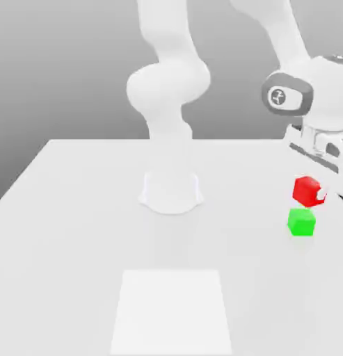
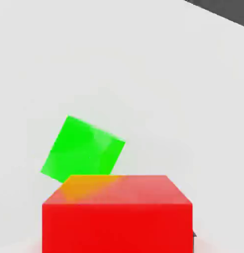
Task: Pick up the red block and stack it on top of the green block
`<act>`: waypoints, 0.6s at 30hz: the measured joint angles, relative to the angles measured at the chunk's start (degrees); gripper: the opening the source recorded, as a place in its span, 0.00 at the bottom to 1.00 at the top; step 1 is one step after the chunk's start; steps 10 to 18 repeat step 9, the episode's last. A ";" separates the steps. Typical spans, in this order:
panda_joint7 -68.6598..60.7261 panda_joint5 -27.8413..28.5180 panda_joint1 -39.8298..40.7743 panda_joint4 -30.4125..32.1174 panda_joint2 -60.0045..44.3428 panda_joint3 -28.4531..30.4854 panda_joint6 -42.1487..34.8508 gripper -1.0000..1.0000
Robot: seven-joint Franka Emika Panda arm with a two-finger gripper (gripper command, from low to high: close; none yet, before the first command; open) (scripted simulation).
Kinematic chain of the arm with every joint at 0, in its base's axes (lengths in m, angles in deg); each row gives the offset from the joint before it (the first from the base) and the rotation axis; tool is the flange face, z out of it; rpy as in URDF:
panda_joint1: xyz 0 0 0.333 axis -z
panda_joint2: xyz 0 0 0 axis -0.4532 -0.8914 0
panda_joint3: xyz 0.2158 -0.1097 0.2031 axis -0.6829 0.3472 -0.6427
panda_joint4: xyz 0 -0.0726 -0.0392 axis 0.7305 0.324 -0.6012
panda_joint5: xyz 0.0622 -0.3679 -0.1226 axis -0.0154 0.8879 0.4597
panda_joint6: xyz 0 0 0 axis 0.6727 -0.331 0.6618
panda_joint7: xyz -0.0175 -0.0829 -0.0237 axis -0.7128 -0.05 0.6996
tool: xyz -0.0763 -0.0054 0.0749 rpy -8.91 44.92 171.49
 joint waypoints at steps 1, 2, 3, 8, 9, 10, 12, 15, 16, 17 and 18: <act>0.42 0.73 -0.04 0.06 -1.59 -0.33 1.69 0.00; 0.95 1.60 0.10 0.05 -3.44 -0.54 3.52 0.00; 1.72 2.71 0.32 0.01 -5.43 -0.59 5.45 0.00; 5.02 7.42 0.26 -0.20 -11.33 0.73 11.02 1.00; 5.02 7.42 0.26 -0.20 -11.33 0.73 11.02 1.00; 5.02 7.42 0.26 -0.20 -11.33 0.73 11.02 1.00; 5.02 7.42 0.26 -0.20 -11.33 0.73 11.02 1.00; 5.02 7.42 0.26 -0.20 -11.33 0.73 11.02 1.00; 5.02 7.42 0.26 -0.20 -11.33 0.73 11.02 1.00; 5.02 7.42 0.26 -0.20 -11.33 0.73 11.02 1.00; 5.02 7.42 0.26 -0.20 -11.33 0.73 11.02 1.00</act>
